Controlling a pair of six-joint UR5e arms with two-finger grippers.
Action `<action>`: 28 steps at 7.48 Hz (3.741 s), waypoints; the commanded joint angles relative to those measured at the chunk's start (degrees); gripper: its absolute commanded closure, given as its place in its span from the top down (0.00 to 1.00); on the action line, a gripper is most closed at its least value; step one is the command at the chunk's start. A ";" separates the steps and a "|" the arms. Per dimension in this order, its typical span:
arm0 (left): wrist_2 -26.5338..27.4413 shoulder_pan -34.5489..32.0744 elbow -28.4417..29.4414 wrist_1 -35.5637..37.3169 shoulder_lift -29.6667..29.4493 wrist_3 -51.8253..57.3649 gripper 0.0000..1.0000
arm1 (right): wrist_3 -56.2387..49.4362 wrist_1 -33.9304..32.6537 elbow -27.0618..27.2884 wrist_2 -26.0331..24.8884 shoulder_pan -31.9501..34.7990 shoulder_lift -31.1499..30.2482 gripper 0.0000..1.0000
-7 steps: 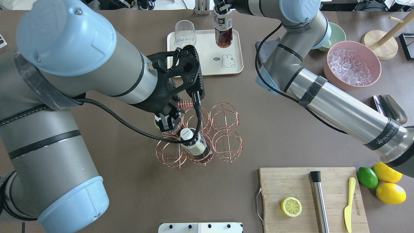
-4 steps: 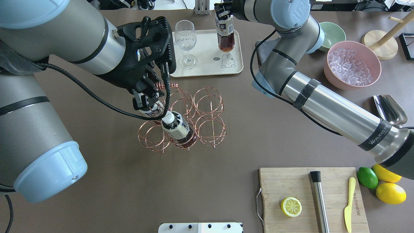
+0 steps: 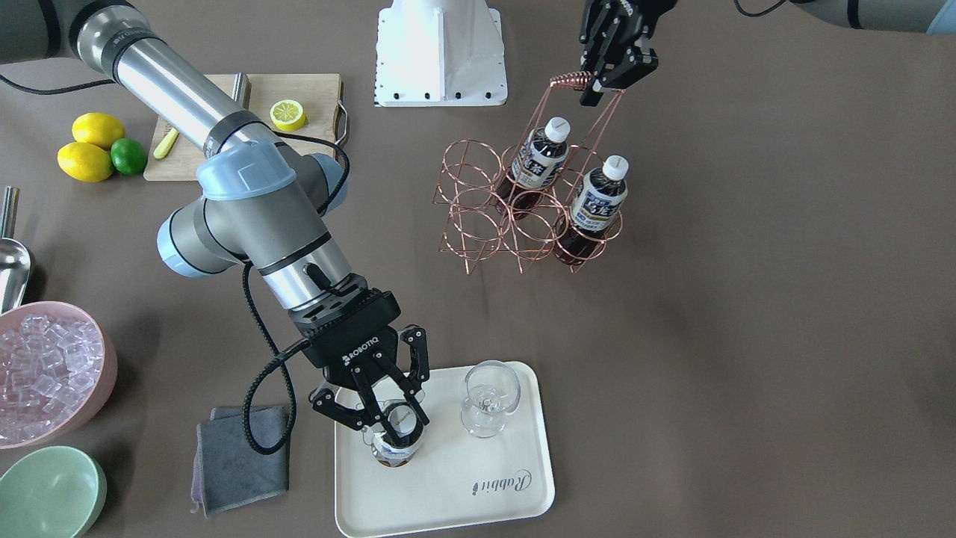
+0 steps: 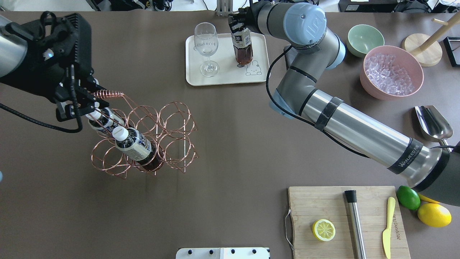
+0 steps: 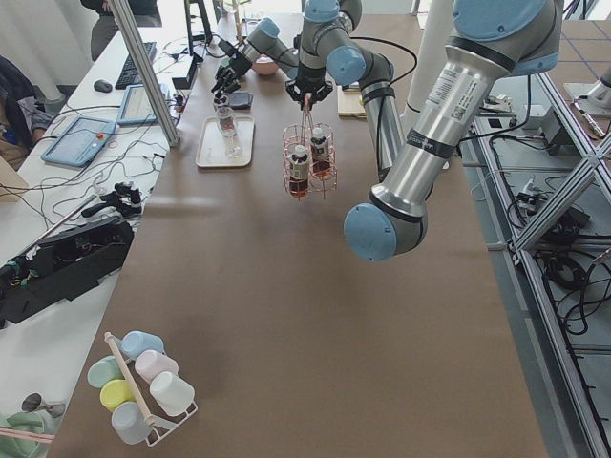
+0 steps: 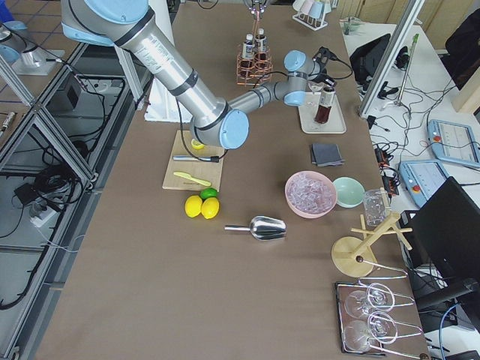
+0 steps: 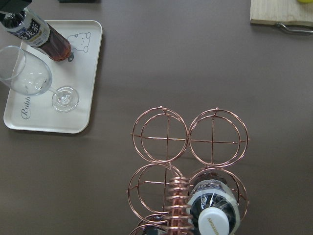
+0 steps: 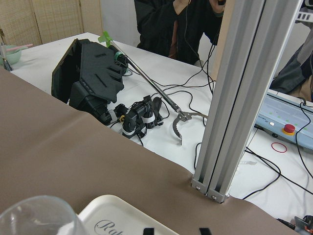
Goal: Take tea from basket to plate
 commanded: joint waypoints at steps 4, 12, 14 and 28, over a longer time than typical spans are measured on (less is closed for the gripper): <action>-6.69 -16.84 0.16 4.28 11.10 26.98 0.00 | 0.36 -0.43 -0.68 -0.68 -0.21 1.45 1.00; -13.55 -31.80 28.96 -0.25 10.14 58.48 0.00 | 3.96 -12.26 14.83 6.87 5.24 -1.26 1.00; -13.11 -33.39 36.25 -7.26 10.14 60.33 0.00 | 5.54 -16.23 25.99 7.49 5.24 -8.62 1.00; -7.66 -43.84 47.00 -4.31 2.41 73.33 0.00 | -23.86 -65.38 56.54 45.20 32.39 -53.54 1.00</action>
